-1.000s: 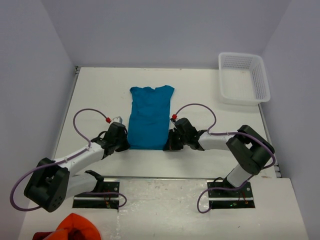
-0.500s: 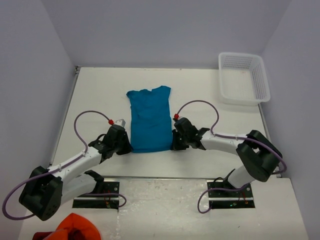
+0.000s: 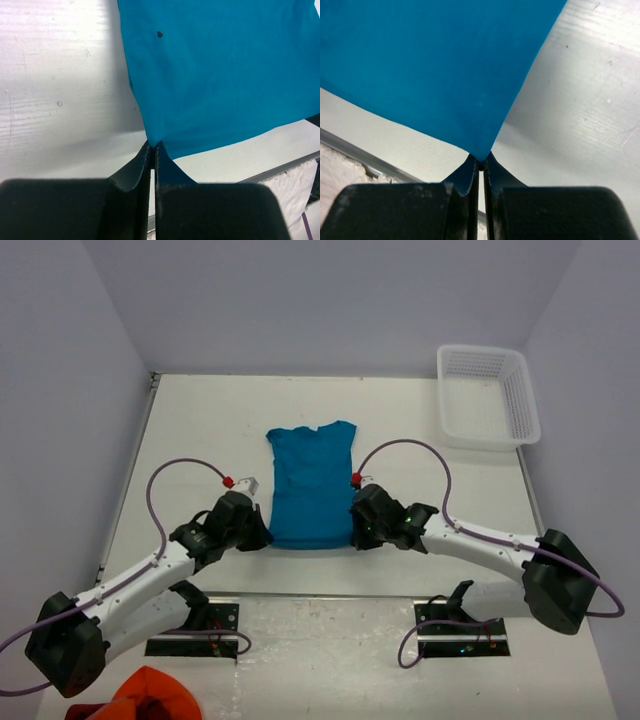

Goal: Fold and stack the t-shirts
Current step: Grab one side of the 2/3 rectangular tshirt with both arms

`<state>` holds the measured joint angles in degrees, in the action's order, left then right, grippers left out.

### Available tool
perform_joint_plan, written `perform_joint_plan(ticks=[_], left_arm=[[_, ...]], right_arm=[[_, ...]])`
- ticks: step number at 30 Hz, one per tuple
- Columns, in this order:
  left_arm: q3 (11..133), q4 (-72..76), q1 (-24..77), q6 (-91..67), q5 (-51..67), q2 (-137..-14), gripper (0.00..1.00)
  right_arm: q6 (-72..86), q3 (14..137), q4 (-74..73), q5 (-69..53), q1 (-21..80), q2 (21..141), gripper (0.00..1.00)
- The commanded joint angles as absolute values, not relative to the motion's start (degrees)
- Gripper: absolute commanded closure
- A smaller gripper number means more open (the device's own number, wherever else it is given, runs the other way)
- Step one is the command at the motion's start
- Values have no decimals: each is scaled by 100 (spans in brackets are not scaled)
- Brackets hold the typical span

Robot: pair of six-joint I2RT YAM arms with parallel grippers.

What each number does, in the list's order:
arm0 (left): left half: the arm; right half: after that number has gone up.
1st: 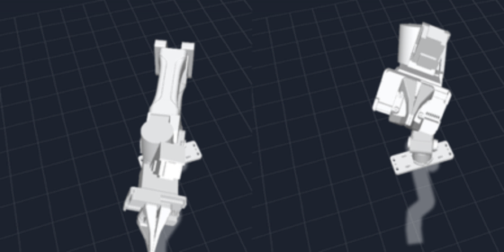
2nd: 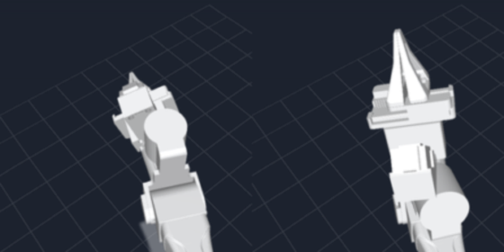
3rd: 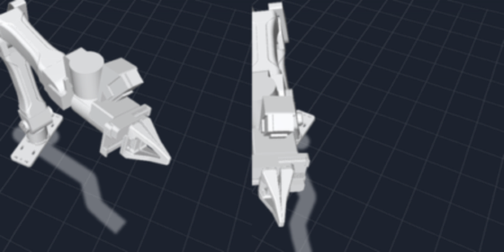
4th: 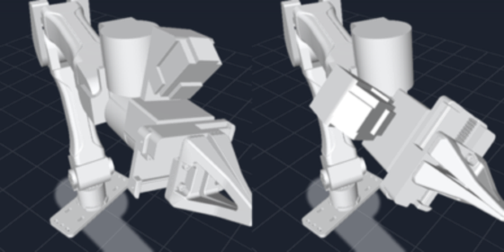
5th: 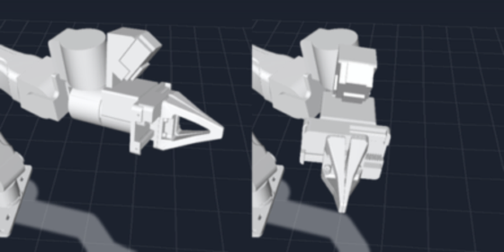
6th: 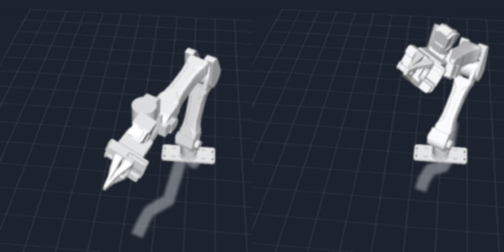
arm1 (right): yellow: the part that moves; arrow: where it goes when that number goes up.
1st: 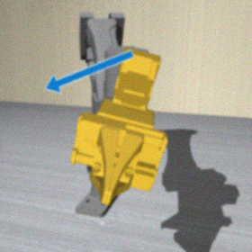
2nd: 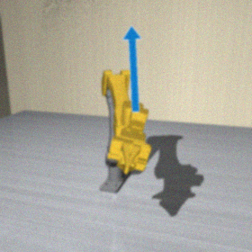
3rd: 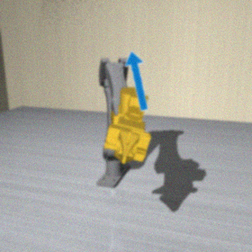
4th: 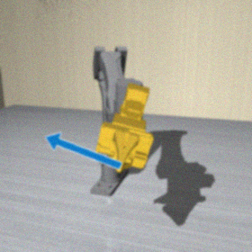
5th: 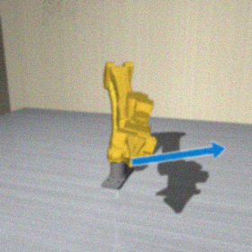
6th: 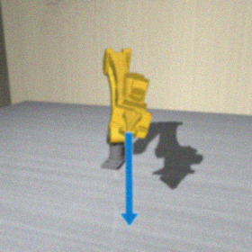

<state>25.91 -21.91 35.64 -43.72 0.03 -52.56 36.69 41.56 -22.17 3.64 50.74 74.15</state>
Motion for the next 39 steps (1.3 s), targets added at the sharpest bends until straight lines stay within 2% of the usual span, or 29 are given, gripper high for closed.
perform_joint_plan(ticks=[1,14,19,24,28,33,39], left_arm=[[2646,-2513,3612,-4254,-26,-5010,100],[2812,-2786,3858,-4561,132,-4544,100],[3374,-2891,3973,-4378,-359,-4614,100],[4611,-2568,3938,-3851,-851,-5676,100],[5544,-2242,3403,-3455,-554,-7062,100],[6853,-2038,2471,-3015,-185,-8347,100],[8338,-1679,1802,-2533,263,-10482,100]], right_arm=[[3753,4342,-2689,729,5299,7198,100],[4148,4359,-3023,1036,5660,6917,100],[4166,4771,-3487,1493,5678,6838,100],[3771,5876,-3753,1837,5397,7311,100],[3061,6720,-3630,1539,4529,8066,100],[2347,7969,-3551,862,3675,9534,100],[1759,10497,-4068,-52,2682,11745,100]])
